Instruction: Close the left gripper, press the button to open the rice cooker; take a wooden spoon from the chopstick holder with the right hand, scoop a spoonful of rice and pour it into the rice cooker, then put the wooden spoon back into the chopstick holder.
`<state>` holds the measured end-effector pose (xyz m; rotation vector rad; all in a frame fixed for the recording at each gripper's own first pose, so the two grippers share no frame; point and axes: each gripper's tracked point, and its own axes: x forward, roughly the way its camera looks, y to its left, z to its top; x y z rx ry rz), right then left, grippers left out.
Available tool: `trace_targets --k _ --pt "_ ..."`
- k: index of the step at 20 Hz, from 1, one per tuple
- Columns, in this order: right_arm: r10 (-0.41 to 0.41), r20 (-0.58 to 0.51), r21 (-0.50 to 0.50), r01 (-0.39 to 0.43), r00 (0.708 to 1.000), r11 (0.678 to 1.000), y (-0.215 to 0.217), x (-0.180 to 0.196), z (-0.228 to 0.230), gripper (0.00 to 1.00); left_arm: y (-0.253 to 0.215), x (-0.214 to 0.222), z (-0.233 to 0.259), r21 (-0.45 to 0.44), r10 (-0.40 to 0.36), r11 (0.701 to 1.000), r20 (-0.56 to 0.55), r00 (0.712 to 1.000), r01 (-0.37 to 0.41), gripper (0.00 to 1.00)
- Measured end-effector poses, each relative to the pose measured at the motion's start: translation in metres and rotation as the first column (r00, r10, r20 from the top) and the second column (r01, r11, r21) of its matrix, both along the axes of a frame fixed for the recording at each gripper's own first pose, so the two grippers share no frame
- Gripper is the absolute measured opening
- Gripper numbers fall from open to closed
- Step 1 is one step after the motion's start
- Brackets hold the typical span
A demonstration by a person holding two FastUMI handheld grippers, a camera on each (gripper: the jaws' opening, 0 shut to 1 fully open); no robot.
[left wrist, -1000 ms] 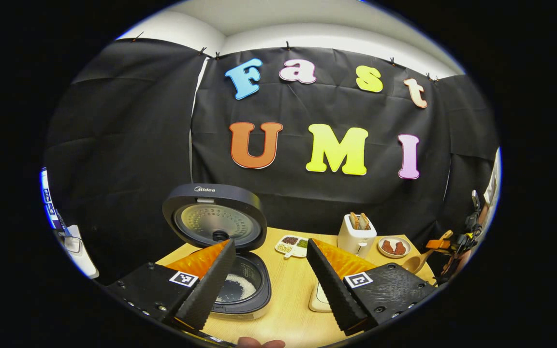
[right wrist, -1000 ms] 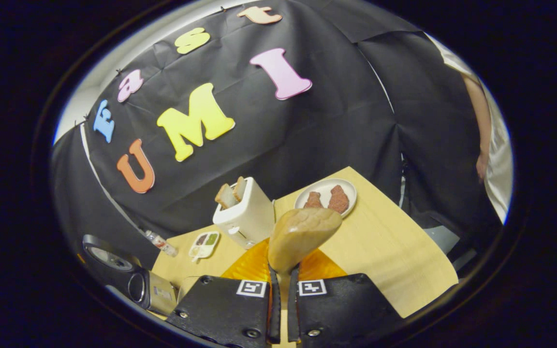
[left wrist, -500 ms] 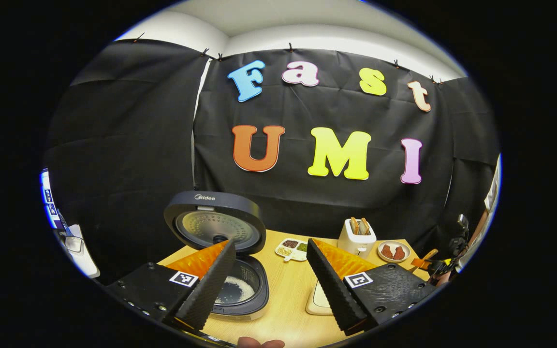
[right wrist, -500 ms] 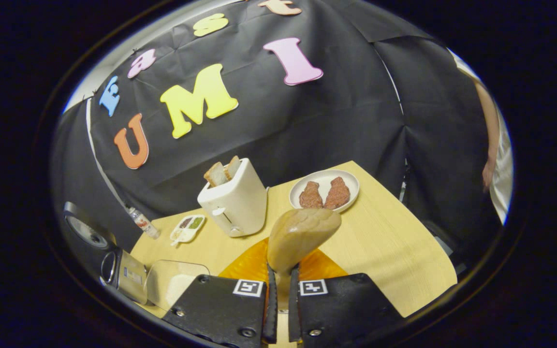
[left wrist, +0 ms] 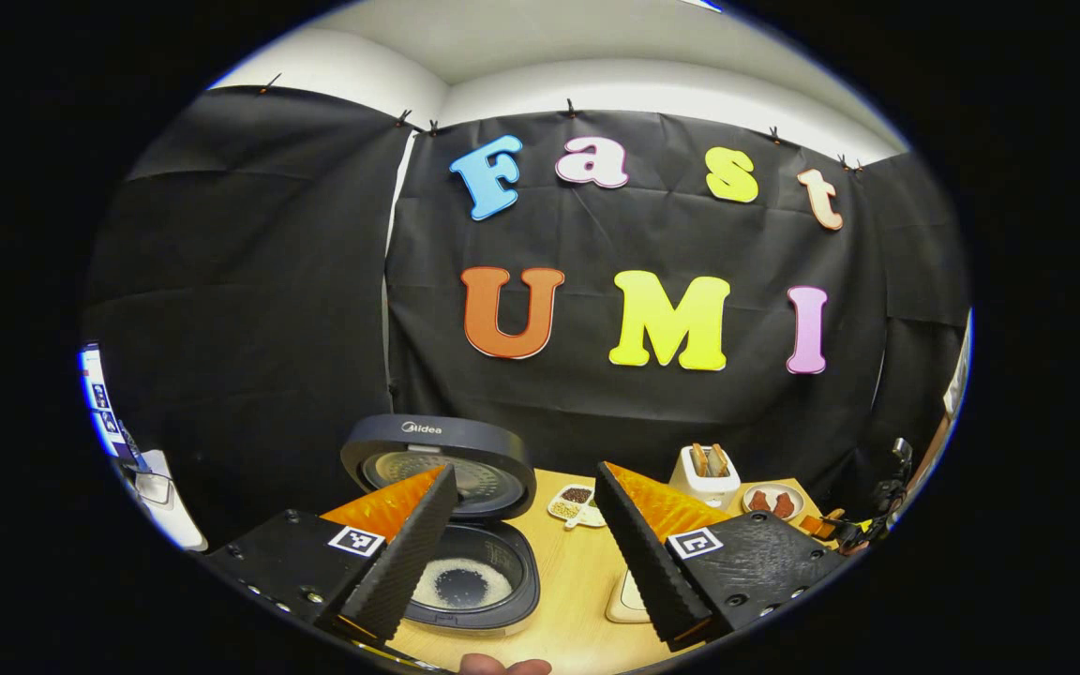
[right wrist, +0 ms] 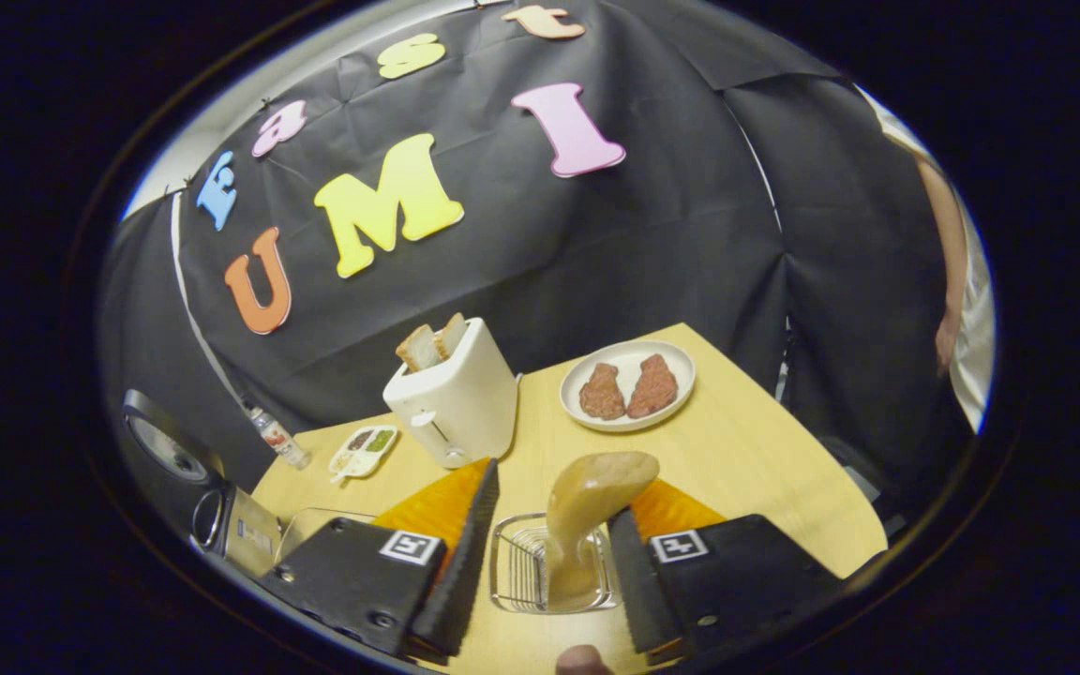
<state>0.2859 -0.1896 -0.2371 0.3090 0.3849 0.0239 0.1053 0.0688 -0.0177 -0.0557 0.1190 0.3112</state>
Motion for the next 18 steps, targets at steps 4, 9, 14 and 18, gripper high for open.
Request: trace_targets --k 4,9,14,18 --pt "-0.055 0.037 -0.028 0.056 0.998 0.998 -0.018 -0.004 0.019 0.87 0.006 0.003 0.008 0.016 -0.003 1.0 0.019 1.0 0.003 0.95" --pt "-0.099 0.074 -0.051 0.103 0.992 0.993 -0.037 -0.017 0.055 0.88 0.008 0.011 0.015 0.057 -0.043 0.997 0.028 0.999 0.041 0.94" --pt "-0.076 0.163 -0.112 0.095 0.984 0.989 -0.021 -0.037 0.114 0.88 0.026 0.02 0.04 0.079 -0.053 0.996 0.076 0.996 0.047 0.94" --pt "-0.028 0.215 -0.099 0.051 0.976 0.994 0.021 -0.069 0.156 0.88 0.04 0.023 0.07 0.127 -0.055 0.991 0.112 0.992 0.04 0.94"
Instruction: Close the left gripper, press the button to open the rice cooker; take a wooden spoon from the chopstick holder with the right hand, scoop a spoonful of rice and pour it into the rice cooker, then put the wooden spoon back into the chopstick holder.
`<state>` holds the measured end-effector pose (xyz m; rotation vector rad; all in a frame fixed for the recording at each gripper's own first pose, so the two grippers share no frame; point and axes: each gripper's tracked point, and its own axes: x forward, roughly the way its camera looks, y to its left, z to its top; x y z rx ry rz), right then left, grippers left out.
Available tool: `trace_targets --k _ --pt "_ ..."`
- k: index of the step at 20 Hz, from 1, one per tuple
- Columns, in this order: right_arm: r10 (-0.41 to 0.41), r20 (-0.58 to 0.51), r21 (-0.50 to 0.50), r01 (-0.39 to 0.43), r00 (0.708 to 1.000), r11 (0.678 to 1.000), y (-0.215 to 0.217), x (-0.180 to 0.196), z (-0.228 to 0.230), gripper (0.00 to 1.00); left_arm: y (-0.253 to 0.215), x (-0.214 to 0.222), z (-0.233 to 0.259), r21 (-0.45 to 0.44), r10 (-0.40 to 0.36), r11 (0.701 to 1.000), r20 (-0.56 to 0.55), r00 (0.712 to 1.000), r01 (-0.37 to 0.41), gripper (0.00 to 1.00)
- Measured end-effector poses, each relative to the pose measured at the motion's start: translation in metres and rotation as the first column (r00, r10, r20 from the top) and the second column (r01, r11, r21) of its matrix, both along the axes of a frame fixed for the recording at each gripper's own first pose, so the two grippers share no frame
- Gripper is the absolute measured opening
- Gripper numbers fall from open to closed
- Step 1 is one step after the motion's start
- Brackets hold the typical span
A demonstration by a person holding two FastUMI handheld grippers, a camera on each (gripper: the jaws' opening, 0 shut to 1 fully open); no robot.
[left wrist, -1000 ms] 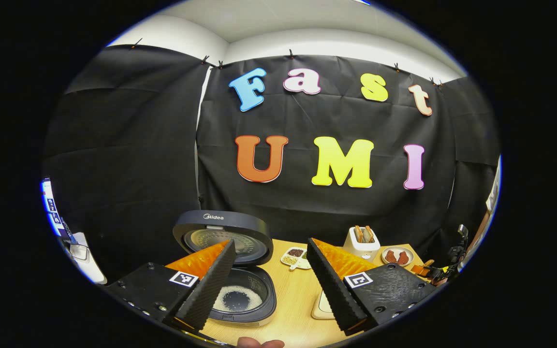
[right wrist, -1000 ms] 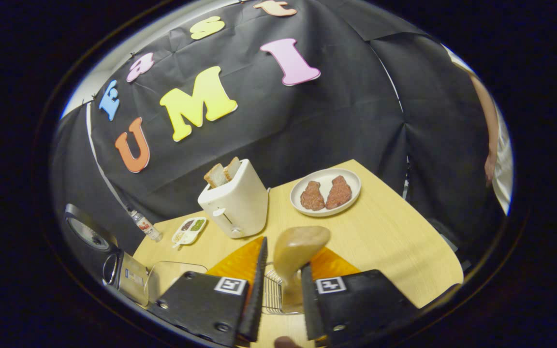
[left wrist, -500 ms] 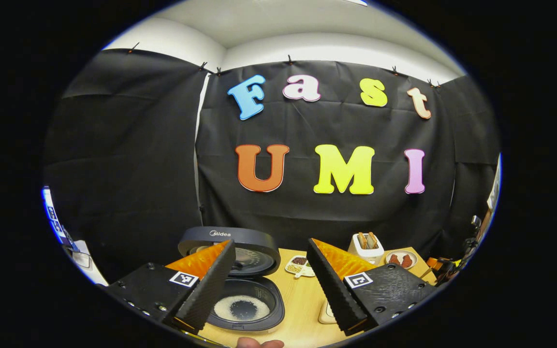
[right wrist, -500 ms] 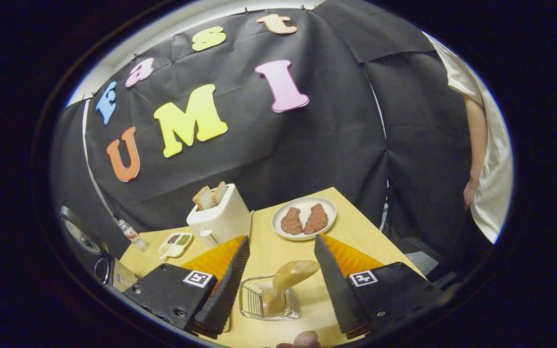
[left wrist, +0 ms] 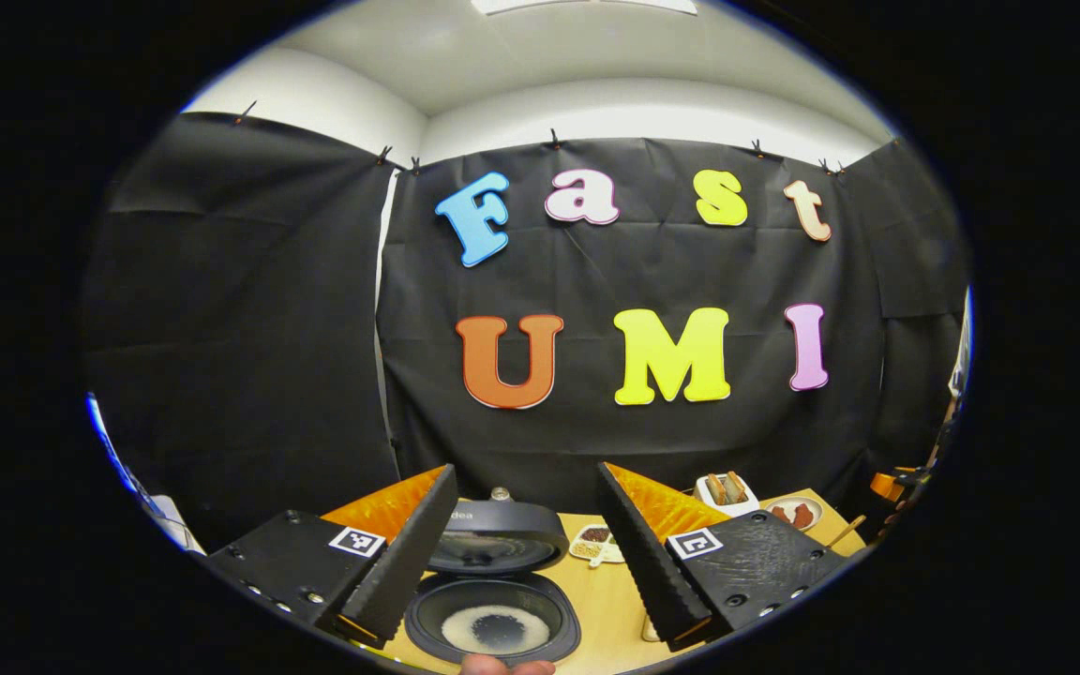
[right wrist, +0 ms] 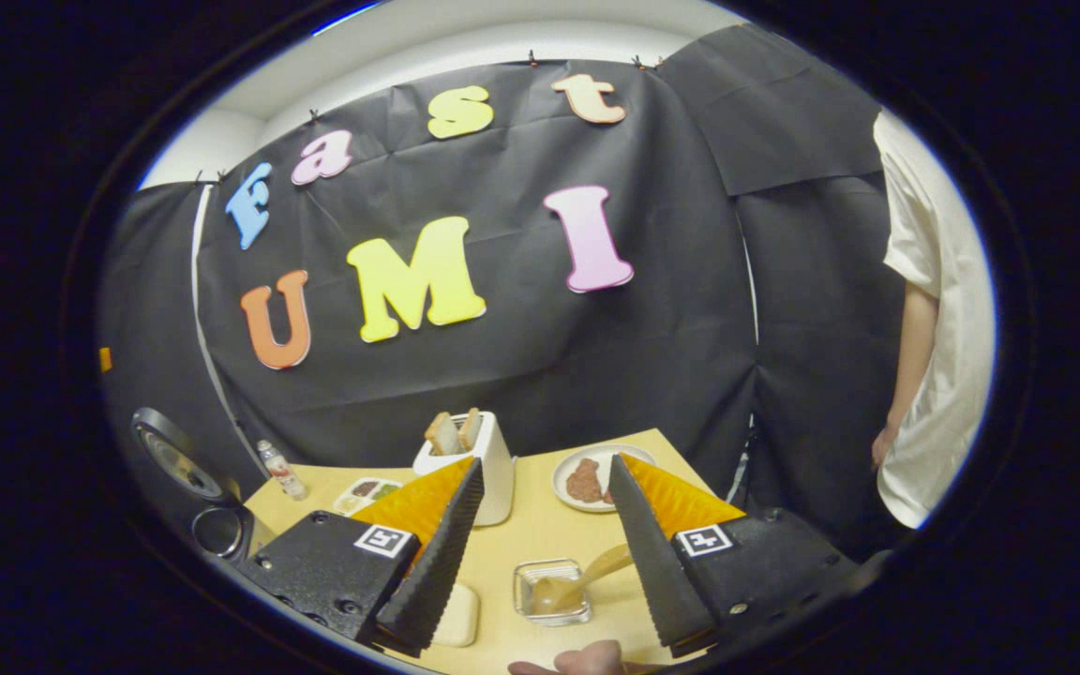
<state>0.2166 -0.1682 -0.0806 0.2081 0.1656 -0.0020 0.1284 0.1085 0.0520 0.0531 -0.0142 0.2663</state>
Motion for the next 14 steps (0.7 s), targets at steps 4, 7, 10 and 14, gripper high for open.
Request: trace_targets --k 4,7,10,14 --pt "0.043 0.045 0.041 -0.045 0.998 0.998 0.036 -0.038 0.029 0.89 0.028 0.013 0.008 -0.042 0.034 0.999 -0.001 0.999 -0.034 0.94" --pt "0.049 0.071 0.056 -0.053 0.996 0.997 0.053 -0.07 0.044 0.92 0.042 0.033 -0.009 -0.063 0.069 0.995 -0.051 0.996 -0.072 0.94" --pt "0.054 0.063 0.015 -0.055 0.997 0.998 0.063 -0.089 0.044 0.91 0.057 0.053 -0.025 -0.067 0.071 0.995 -0.121 0.99 -0.079 0.94" --pt "0.045 0.05 -0.046 -0.043 0.998 0.998 0.066 -0.108 0.046 0.91 0.076 0.08 -0.05 -0.078 0.074 0.993 -0.21 0.975 -0.092 0.95"
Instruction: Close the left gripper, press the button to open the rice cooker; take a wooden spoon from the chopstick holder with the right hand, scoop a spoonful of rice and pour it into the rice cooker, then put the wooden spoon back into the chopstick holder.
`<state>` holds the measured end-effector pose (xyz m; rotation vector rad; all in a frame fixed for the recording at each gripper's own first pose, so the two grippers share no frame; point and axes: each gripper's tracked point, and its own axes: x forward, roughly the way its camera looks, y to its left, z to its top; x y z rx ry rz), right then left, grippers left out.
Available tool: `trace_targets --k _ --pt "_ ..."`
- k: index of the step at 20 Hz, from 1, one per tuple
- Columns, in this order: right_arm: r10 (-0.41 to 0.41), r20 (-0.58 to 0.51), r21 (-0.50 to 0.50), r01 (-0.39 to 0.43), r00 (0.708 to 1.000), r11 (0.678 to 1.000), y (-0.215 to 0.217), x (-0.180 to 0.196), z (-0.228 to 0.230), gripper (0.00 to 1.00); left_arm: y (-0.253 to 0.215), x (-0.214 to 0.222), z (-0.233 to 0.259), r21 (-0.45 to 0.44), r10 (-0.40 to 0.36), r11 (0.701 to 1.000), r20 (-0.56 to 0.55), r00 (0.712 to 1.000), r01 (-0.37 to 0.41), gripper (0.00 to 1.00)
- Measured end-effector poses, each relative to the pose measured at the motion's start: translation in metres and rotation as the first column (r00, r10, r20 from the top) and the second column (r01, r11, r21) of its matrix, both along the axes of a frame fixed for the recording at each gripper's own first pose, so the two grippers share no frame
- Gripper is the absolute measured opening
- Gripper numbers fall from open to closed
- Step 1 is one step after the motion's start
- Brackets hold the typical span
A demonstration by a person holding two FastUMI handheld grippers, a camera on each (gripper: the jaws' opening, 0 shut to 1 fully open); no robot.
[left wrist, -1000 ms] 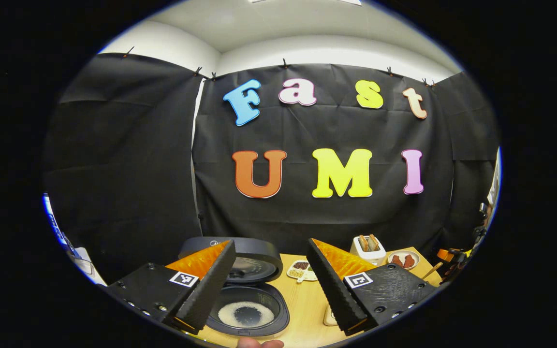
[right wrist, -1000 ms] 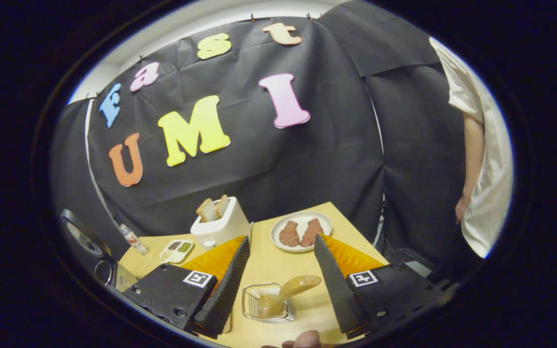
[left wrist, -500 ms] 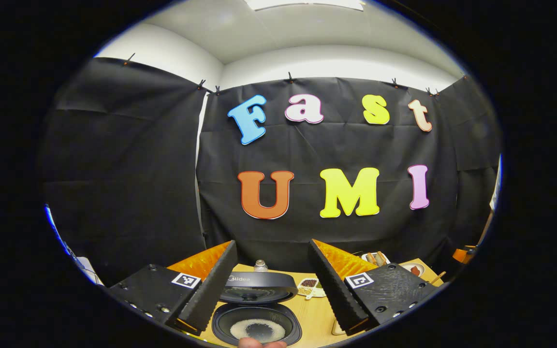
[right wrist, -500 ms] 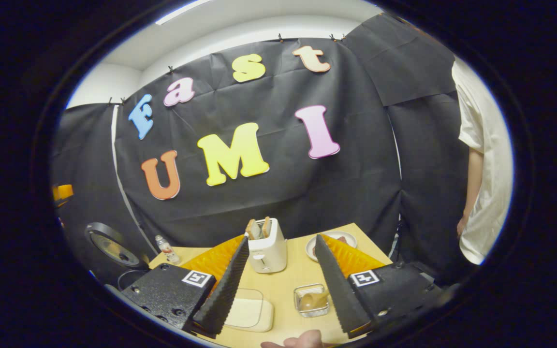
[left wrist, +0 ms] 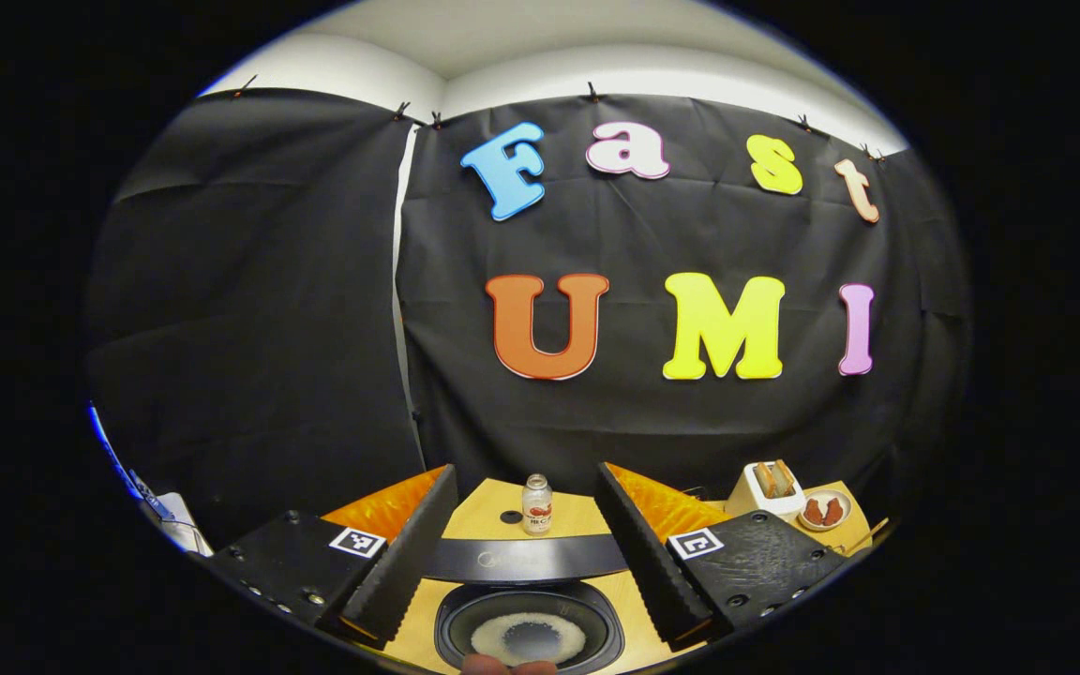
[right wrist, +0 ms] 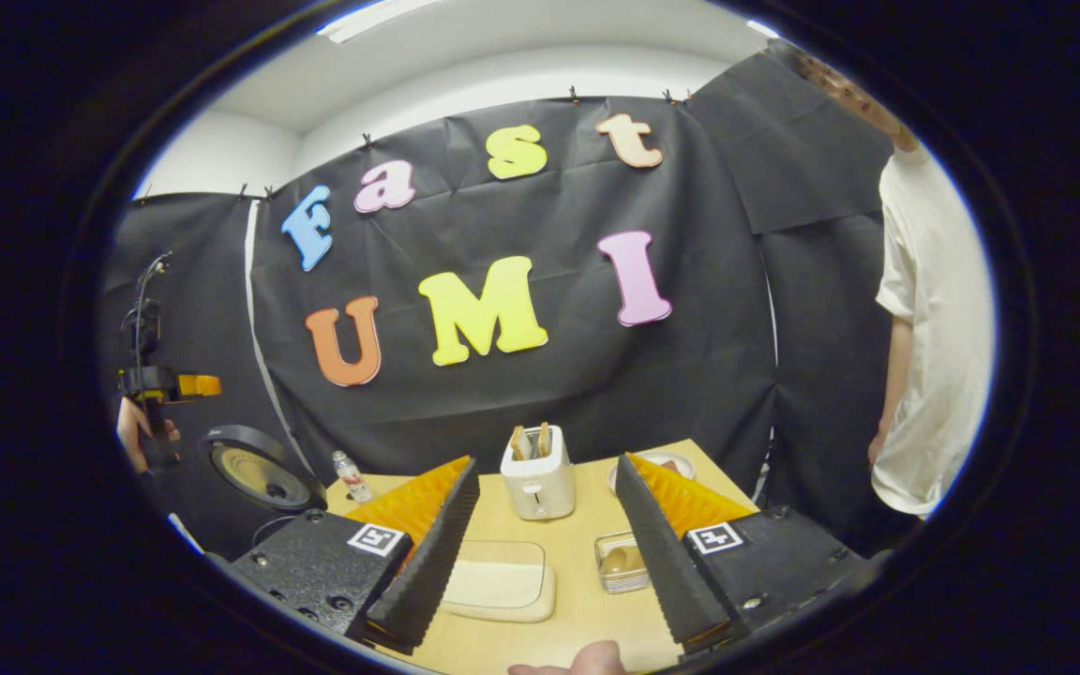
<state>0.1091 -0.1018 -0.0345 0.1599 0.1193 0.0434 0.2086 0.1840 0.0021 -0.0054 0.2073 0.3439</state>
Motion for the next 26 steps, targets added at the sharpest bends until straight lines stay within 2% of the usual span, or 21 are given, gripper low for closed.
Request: trace_targets --k 1,3,5,6,7,8,9,10,15,17,18,19,21,26 --pt "-0.009 -0.001 -0.005 0.009 1.0 1.0 0.0 -0.005 0.001 0.99 0.002 0.004 -0.007 -0.009 -0.006 1.0 -0.023 1.0 0.006 0.95" --pt "-0.024 0.001 -0.016 0.024 1.0 1.0 0.001 -0.011 0.001 0.95 0.008 0.011 -0.022 -0.035 -0.007 0.999 -0.079 0.997 0.004 0.94" --pt "-0.042 0.011 -0.027 0.042 0.999 0.999 0.002 -0.018 0.005 0.95 0.012 0.01 -0.035 -0.054 -0.008 0.999 -0.118 0.993 0.002 0.95" --pt "-0.042 0.011 -0.027 0.042 0.999 0.999 0.007 -0.021 0.008 0.91 0.016 0.01 -0.04 -0.057 -0.005 0.998 -0.136 0.991 -0.002 0.95" --pt "-0.044 0.011 -0.026 0.044 0.999 0.999 0.009 -0.022 0.008 0.95 0.019 0.009 -0.045 -0.065 -0.006 0.998 -0.156 0.988 -0.005 0.95" --pt "-0.042 0.009 -0.026 0.042 0.999 0.999 0.011 -0.024 0.007 0.95 0.02 0.008 -0.054 -0.084 -0.009 0.996 -0.18 0.984 -0.006 0.95" --pt "-0.033 0.002 -0.026 0.033 0.999 0.999 0.015 -0.025 0.005 0.92 0.017 0.007 -0.055 -0.101 -0.021 0.995 -0.179 0.984 0.003 0.95" --pt "-0.022 -0.003 -0.031 0.022 1.0 0.999 0.018 -0.026 0.003 0.95 0.014 0.006 -0.058 -0.119 -0.029 0.993 -0.189 0.981 0.006 0.97" --pt "0.033 0.005 -0.068 -0.032 0.999 0.997 0.034 -0.025 0.002 0.95 0.013 -0.019 -0.072 -0.149 -0.039 0.989 -0.238 0.971 0.003 0.98" --pt "0.062 -0.004 -0.059 -0.062 0.998 0.996 0.041 -0.022 -0.002 0.95 0.005 -0.037 -0.085 -0.156 -0.03 0.988 -0.261 0.965 -0.011 0.98" --pt "0.08 -0.009 -0.053 -0.08 0.997 0.995 0.045 -0.02 -0.005 0.92 -0.008 -0.045 -0.1 -0.16 -0.03 0.987 -0.281 0.959 -0.016 0.98" --pt "0.096 -0.012 -0.052 -0.097 0.995 0.994 0.048 -0.017 -0.006 0.95 -0.014 -0.056 -0.112 -0.169 -0.035 0.985 -0.304 0.952 -0.018 0.98" --pt "0.124 -0.011 -0.054 -0.125 0.992 0.991 0.052 -0.012 -0.007 0.95 -0.024 -0.077 -0.137 -0.195 -0.044 0.98 -0.355 0.934 -0.028 0.98" --pt "0.164 -0.014 -0.041 -0.164 0.986 0.986 0.056 -0.004 -0.01 0.95 -0.036 -0.097 -0.166 -0.207 -0.034 0.977 -0.392 0.919 -0.052 0.95"
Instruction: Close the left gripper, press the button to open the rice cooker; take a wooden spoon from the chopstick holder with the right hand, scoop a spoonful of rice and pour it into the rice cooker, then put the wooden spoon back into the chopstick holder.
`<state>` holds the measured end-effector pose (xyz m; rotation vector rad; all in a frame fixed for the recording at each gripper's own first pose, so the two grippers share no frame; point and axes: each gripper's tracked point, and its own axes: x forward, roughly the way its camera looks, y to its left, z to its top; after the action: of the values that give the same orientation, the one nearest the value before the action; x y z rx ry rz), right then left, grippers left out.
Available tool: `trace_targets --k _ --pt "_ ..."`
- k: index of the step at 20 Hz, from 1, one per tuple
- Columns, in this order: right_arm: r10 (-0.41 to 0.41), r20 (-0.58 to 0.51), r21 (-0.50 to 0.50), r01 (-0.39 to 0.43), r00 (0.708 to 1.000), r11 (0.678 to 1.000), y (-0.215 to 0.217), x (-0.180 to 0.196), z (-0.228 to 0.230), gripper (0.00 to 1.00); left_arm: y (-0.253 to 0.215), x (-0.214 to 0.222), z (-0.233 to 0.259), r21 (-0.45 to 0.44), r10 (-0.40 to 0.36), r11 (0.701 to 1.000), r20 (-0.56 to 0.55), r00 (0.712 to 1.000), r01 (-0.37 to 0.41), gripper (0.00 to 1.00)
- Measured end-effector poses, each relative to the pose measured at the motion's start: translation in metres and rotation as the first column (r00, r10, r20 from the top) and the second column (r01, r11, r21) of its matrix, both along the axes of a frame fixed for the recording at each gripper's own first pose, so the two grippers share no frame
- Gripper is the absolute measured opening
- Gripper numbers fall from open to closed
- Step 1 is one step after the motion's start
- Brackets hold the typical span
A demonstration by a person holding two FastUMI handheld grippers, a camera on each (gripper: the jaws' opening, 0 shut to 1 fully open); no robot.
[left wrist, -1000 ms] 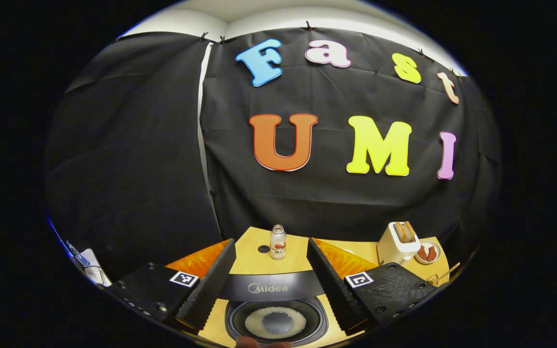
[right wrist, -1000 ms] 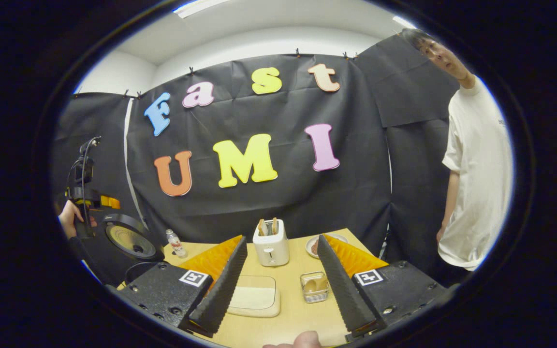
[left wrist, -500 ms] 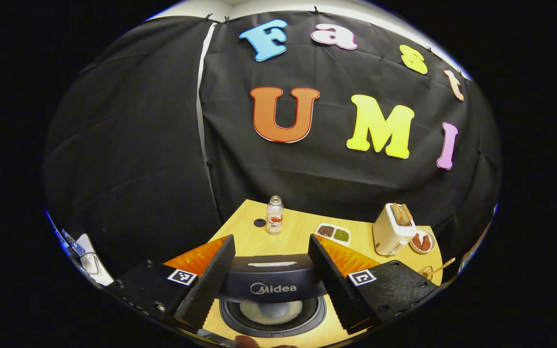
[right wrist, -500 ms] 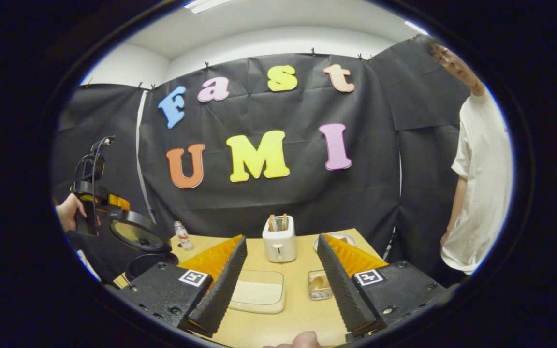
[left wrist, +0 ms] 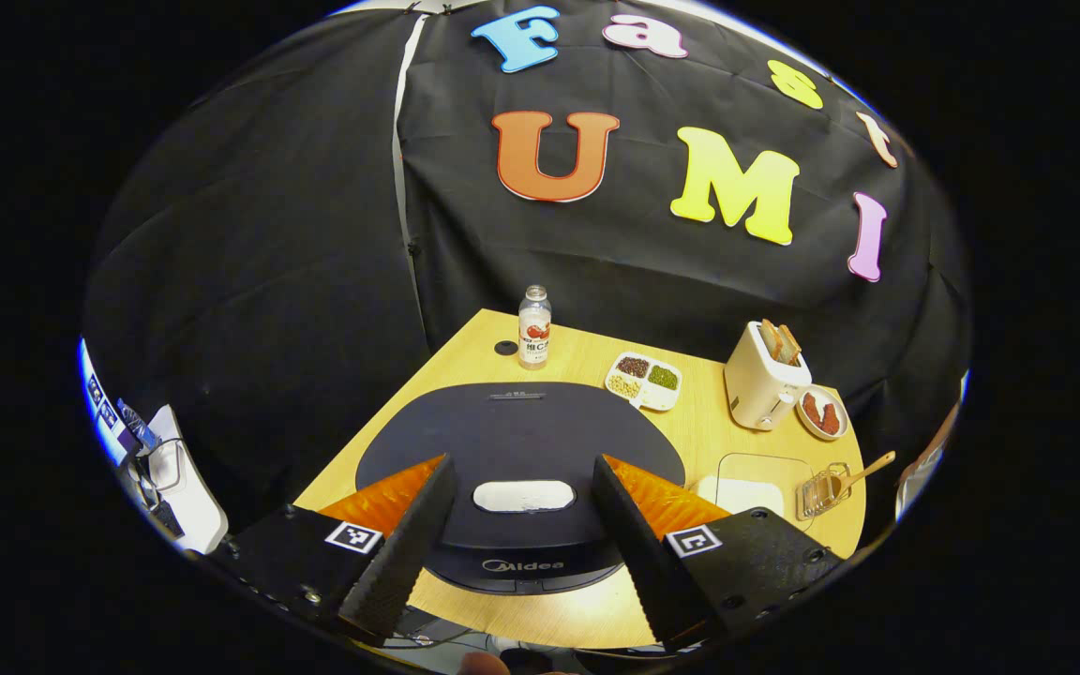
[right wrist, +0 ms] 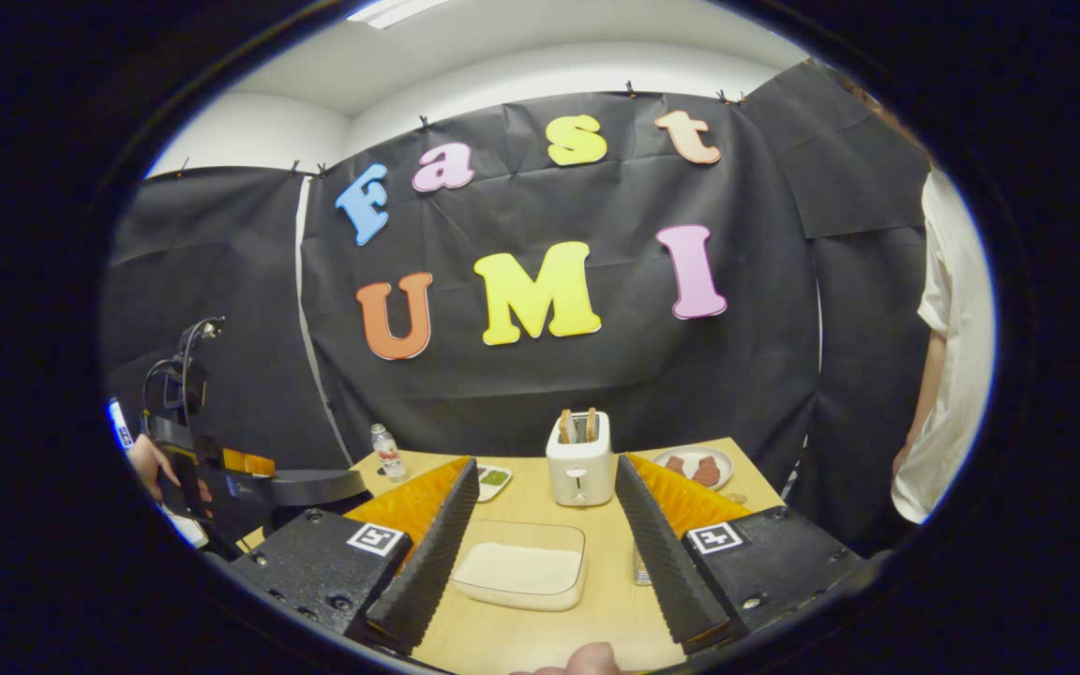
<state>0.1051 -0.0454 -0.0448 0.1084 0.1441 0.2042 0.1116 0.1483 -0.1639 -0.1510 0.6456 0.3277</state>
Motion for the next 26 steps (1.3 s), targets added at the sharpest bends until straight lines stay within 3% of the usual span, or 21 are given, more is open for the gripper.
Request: trace_targets --k 8,9,10,18,19,20,26 --pt "0.016 -0.028 -0.004 -0.017 0.999 1.0 -0.004 0.004 -0.013 0.95 -0.008 -0.028 -0.05 -0.059 0.023 0.998 -0.073 0.997 -0.027 0.94" --pt "0.013 -0.03 -0.003 -0.013 0.999 1.0 -0.005 0.005 -0.015 0.92 -0.01 -0.031 -0.059 -0.071 0.027 0.997 -0.082 0.996 -0.033 0.94" --pt "0.012 -0.036 -0.001 -0.012 0.999 1.0 -0.006 0.006 -0.016 0.95 -0.012 -0.032 -0.066 -0.078 0.03 0.996 -0.09 0.995 -0.037 0.95" --pt "0.0 -0.057 0.001 0.0 0.998 1.0 -0.011 0.011 -0.028 0.95 -0.017 -0.029 -0.072 -0.002 0.015 1.0 -0.08 0.997 -0.015 0.94" --pt "0.002 -0.059 0.004 -0.001 0.998 1.0 -0.01 0.012 -0.029 0.95 -0.017 -0.029 -0.072 0.0 0.019 1.0 -0.071 0.997 -0.019 1.0" --pt "0.004 -0.062 0.006 -0.004 0.998 1.0 -0.009 0.014 -0.03 0.95 -0.016 -0.028 -0.073 -0.006 0.022 1.0 -0.061 0.998 -0.022 0.95" --pt "0.022 -0.073 0.003 -0.021 0.997 1.0 -0.008 0.022 -0.036 0.95 -0.018 -0.03 -0.08 0.009 0.037 0.999 -0.015 0.999 -0.037 0.95"
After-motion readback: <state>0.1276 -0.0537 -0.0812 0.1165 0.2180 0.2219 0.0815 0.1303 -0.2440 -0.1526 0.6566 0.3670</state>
